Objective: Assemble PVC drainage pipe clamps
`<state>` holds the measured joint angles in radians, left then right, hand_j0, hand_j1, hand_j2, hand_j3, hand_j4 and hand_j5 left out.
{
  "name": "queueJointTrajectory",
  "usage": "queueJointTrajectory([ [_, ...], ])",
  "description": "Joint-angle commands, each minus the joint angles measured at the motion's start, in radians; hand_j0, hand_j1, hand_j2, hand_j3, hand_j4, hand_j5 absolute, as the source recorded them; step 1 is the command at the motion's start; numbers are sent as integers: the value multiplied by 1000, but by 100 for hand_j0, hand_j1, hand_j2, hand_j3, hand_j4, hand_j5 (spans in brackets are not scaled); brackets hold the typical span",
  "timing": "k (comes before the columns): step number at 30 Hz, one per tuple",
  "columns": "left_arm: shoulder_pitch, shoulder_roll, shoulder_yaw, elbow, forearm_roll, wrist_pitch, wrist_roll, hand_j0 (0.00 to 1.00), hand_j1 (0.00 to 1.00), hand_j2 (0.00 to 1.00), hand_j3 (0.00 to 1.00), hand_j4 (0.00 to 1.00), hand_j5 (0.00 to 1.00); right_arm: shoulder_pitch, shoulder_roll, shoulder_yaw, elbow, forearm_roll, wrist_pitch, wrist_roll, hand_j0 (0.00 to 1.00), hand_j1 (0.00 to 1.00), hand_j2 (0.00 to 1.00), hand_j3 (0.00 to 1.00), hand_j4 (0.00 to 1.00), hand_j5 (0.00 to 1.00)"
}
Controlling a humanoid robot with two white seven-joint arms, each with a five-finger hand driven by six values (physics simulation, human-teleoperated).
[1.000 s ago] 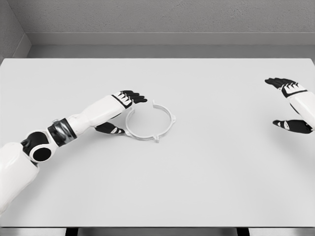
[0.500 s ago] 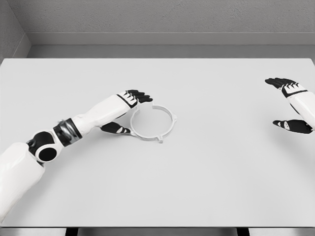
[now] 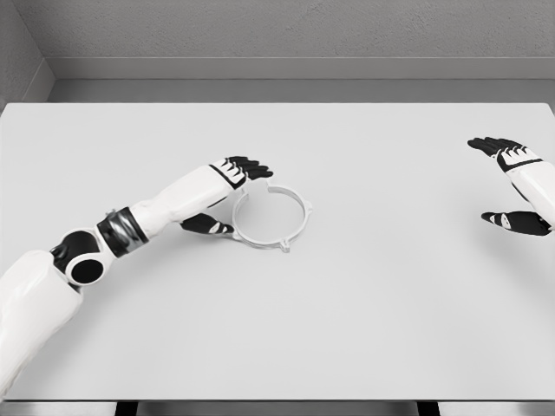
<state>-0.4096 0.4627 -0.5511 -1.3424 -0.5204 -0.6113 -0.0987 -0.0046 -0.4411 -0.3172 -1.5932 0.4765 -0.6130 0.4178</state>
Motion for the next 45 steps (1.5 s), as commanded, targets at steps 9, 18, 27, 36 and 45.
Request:
queueJointTrajectory([
  [9, 34, 17, 0, -41, 2, 0, 1, 100, 100, 100, 100, 100, 100, 0, -1, 0, -1, -7, 2, -1, 100, 100, 100, 100, 100, 100],
  [18, 38, 16, 0, -27, -3, 0, 1, 100, 100, 100, 100, 100, 100, 0, -1, 0, -2, -9, 2, -1, 100, 100, 100, 100, 100, 100],
  [27, 35, 11, 0, -4, -10, 0, -1, 100, 100, 100, 100, 100, 100, 0, -1, 0, -2, -9, 2, -1, 100, 100, 100, 100, 100, 100],
  [36, 29, 2, 0, -6, -16, 0, -1, 100, 100, 100, 100, 100, 100, 0, 1, 0, -4, -9, 2, -1, 100, 100, 100, 100, 100, 100],
  [45, 25, -10, 0, -6, -29, 0, -1, 100, 100, 100, 100, 100, 100, 2, -1, 0, 1, -9, 2, -1, 100, 100, 100, 100, 100, 100],
])
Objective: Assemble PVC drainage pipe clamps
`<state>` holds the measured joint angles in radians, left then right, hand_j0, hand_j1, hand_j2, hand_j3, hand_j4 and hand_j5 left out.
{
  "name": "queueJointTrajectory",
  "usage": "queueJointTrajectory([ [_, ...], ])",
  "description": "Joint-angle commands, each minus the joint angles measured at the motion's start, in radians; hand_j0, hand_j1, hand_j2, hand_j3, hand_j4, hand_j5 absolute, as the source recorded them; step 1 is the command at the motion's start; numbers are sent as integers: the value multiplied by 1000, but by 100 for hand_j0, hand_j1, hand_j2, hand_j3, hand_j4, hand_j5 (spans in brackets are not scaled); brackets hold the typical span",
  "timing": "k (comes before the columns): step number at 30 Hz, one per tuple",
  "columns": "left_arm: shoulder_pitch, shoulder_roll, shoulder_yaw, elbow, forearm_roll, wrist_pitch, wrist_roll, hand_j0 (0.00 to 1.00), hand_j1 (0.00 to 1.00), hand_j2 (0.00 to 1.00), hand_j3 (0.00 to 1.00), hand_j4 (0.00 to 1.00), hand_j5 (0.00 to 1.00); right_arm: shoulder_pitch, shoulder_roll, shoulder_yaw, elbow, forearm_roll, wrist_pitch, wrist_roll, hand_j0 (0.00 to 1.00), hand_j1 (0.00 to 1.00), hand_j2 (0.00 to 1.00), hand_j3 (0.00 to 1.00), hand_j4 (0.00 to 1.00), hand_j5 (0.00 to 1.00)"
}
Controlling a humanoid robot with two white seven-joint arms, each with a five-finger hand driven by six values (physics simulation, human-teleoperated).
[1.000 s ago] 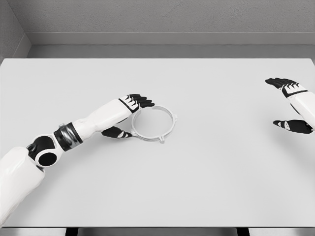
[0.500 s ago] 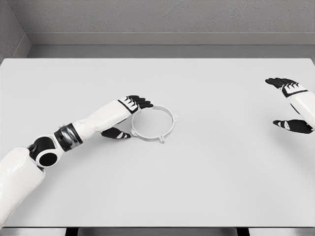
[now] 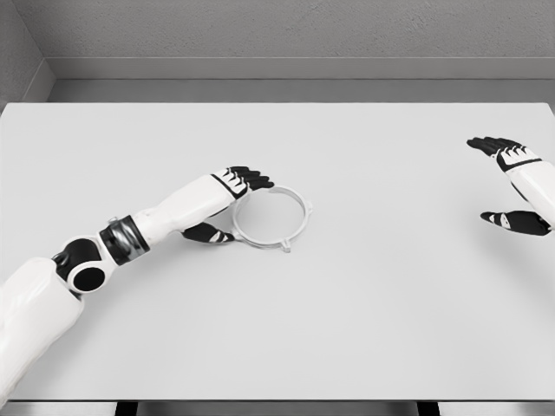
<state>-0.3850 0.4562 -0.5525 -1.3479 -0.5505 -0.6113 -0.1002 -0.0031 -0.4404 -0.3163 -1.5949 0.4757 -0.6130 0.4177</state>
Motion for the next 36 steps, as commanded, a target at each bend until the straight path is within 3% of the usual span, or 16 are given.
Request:
queueJointTrajectory([
  [1, 0, -4, 0, 0, 1, 0, 1, 100, 100, 100, 100, 100, 100, 0, -1, -1, 1, -6, 2, 0, 100, 100, 100, 100, 100, 100],
  [36, 0, -42, 8, 3, -8, 0, 1, 100, 100, 100, 100, 100, 100, 11, -1, -1, 6, -6, 2, 0, 100, 100, 100, 100, 100, 100],
])
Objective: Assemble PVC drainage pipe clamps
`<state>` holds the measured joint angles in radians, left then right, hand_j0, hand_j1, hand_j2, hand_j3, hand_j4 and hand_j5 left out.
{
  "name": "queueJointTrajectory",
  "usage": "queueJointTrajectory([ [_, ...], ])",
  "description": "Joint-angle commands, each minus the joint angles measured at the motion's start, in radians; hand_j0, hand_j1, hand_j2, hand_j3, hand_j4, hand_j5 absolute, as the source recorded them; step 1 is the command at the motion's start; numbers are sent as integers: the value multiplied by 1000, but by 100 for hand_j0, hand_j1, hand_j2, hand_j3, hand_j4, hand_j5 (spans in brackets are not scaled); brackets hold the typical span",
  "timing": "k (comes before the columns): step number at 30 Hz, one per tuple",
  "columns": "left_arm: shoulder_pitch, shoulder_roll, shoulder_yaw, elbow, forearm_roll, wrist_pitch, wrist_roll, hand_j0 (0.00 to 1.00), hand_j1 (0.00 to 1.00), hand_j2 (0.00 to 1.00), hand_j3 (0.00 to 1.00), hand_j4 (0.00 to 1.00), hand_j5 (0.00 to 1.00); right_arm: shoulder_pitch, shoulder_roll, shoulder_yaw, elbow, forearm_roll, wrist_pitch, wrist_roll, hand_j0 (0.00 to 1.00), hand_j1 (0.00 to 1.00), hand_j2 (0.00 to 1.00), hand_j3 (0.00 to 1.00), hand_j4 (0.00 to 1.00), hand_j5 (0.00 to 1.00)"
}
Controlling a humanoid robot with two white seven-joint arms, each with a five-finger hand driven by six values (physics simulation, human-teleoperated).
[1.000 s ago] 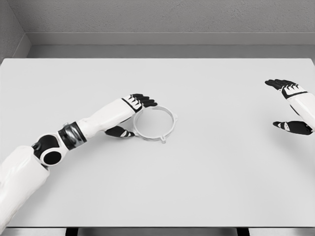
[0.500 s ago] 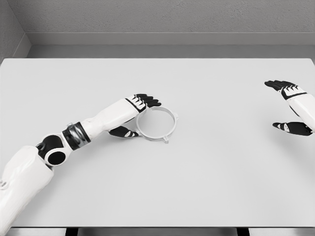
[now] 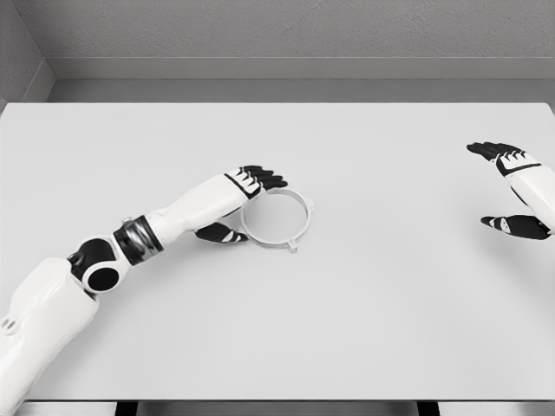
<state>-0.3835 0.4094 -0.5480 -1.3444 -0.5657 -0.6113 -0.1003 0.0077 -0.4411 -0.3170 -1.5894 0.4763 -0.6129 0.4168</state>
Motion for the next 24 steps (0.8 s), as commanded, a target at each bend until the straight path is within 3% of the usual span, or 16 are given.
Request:
queueJointTrajectory([
  [1, 0, 5, 5, 1, 7, 0, 1, 100, 100, 100, 100, 100, 100, 0, -1, -1, 0, -8, 2, 0, 100, 100, 100, 100, 100, 100],
  [24, -31, 11, 10, 74, 12, 0, 1, 100, 100, 100, 100, 100, 100, 2, -1, -1, -3, -8, 2, -1, 100, 100, 100, 100, 100, 100],
])
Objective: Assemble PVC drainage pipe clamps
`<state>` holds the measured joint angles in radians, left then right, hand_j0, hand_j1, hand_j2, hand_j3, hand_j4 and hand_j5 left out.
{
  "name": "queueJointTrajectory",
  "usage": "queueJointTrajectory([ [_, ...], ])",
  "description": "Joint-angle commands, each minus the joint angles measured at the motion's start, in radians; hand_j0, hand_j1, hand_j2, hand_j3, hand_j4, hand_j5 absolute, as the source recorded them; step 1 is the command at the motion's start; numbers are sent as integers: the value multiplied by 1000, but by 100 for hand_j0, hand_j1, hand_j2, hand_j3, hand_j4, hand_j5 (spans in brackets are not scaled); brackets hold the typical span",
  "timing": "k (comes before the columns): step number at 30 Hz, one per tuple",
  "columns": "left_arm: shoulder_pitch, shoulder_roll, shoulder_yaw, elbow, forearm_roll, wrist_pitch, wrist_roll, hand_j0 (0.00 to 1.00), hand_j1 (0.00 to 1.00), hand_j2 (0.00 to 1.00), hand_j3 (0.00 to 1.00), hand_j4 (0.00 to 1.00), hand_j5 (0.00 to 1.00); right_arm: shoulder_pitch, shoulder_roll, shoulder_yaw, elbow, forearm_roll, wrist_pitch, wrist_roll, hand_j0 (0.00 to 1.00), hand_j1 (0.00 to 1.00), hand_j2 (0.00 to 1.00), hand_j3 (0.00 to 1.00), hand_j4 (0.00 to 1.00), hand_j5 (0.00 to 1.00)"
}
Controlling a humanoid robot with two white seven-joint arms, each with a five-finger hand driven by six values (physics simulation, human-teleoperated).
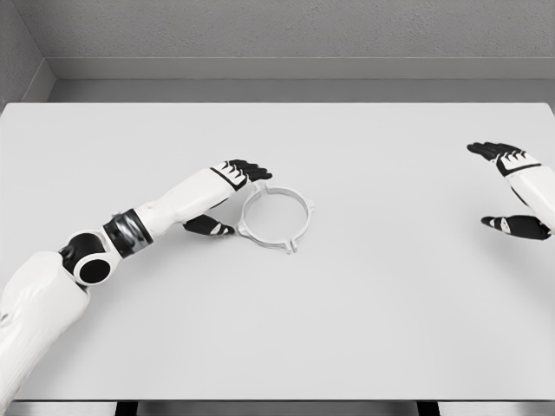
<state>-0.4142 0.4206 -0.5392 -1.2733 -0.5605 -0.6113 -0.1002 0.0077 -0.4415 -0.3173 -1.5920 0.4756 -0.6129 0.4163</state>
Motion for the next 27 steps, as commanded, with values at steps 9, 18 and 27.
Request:
queueJointTrajectory([
  [9, 0, -6, -8, 15, 2, 0, 1, 100, 100, 100, 100, 100, 100, 0, -2, 0, 3, -8, 2, -1, 100, 100, 100, 100, 100, 100],
  [18, -8, -14, -13, 14, 2, 0, 1, 100, 100, 100, 100, 100, 100, 0, -2, -2, 3, -8, 2, -1, 100, 100, 100, 100, 100, 100],
  [27, -8, -9, -5, 5, 8, 0, 1, 100, 100, 100, 100, 100, 100, 0, -2, -2, 4, -8, 2, -1, 100, 100, 100, 100, 100, 100],
])
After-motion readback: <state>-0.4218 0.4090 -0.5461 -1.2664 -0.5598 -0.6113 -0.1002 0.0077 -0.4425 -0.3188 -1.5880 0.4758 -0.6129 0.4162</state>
